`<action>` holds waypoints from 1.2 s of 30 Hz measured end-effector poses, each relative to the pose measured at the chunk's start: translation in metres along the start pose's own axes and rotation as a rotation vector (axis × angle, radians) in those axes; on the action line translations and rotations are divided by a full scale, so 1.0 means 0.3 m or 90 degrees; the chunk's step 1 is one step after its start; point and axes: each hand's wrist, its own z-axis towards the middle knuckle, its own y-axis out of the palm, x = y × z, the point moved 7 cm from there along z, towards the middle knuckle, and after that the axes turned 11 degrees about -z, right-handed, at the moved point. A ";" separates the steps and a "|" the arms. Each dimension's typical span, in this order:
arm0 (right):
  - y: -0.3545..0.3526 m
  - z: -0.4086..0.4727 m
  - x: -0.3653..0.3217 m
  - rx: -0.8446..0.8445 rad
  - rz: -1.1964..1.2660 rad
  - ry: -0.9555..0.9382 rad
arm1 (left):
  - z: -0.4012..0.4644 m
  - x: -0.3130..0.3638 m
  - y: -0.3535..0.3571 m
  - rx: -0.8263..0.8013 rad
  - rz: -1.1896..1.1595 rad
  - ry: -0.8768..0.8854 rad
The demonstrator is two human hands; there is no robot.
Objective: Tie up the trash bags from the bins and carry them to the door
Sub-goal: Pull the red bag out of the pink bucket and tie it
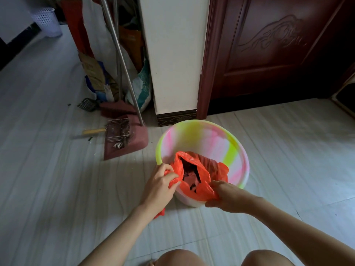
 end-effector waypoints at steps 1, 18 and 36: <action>-0.017 0.004 0.004 0.027 0.063 0.016 | -0.001 0.012 0.005 -0.003 -0.012 0.015; -0.099 0.119 -0.002 0.278 0.233 0.014 | -0.004 0.073 -0.110 -0.009 0.060 0.169; -0.672 -0.128 0.107 0.683 0.753 0.249 | 0.135 -0.189 -0.066 -0.081 0.095 -0.451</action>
